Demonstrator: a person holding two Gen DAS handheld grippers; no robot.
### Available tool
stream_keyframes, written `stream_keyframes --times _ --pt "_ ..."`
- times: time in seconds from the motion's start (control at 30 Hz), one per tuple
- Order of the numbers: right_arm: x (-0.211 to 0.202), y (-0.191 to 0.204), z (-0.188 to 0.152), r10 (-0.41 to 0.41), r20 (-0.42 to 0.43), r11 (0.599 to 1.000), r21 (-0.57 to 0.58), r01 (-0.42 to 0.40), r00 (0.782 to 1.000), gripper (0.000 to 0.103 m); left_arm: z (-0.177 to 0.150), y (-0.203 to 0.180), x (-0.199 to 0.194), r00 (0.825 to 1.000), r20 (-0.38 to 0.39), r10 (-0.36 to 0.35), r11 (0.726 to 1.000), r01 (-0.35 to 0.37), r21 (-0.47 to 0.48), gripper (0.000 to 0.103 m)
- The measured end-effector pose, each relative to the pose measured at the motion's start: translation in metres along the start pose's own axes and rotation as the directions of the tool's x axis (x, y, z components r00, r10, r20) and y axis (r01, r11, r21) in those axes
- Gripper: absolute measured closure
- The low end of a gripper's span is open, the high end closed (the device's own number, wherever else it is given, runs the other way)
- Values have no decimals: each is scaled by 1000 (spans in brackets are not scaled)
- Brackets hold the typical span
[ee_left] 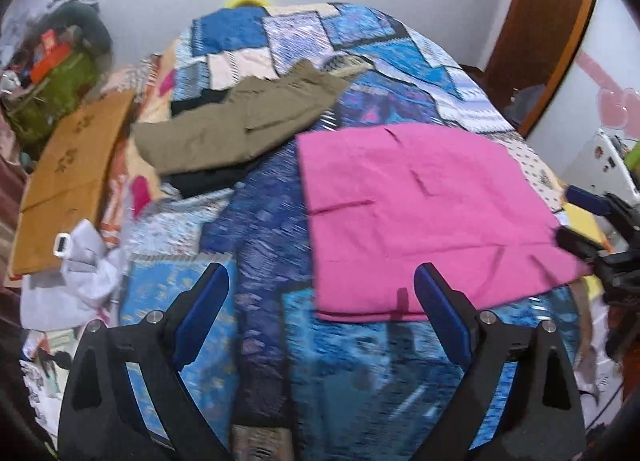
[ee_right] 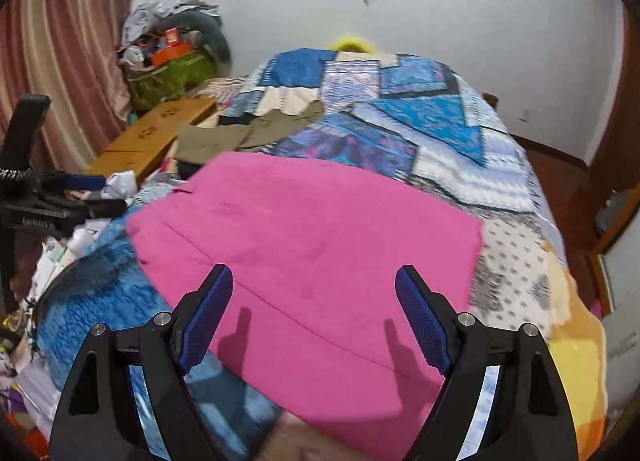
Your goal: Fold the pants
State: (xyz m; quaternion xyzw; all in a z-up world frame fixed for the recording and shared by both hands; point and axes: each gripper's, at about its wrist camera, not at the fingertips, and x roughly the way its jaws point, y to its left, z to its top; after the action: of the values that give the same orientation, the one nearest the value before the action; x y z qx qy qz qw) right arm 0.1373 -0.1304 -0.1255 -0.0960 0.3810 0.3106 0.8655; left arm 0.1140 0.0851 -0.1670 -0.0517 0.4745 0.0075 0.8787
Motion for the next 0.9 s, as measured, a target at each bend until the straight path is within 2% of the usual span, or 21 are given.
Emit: stream_keyframes --times 0.2,0.27,0.37,0.43,0.73,0.83,0.87,0.9 --pt "31 19 -13 16 -100 998 -52 -21 995 22 -15 -19 6 993 -73 -97 995 97 -6 8" --pt "32 18 -19 29 -95 999 -42 -33 995 22 -20 -19 10 987 -100 -128 992 127 -22 8" --pt "32 9 -20 68 -110 998 14 -67 992 22 -24 -14 19 969 -146 -201 978 189 -93 8" --pt "31 7 -21 76 -103 997 23 -74 992 22 -25 -9 27 950 -172 -261 959 236 -154 8" --pt "32 8 -24 96 -86 995 37 -93 992 20 -6 -10 51 916 -190 -355 918 303 -255 3" --pt "32 8 -24 103 -81 994 42 -100 991 20 5 -2 57 898 -181 -402 889 335 -312 3" --pt "32 8 -24 104 -80 994 44 -101 991 20 9 1 58 892 -169 -419 876 349 -333 7" --pt "32 8 -24 106 -79 994 44 -103 991 20 12 5 59 890 -154 -428 865 355 -354 16"
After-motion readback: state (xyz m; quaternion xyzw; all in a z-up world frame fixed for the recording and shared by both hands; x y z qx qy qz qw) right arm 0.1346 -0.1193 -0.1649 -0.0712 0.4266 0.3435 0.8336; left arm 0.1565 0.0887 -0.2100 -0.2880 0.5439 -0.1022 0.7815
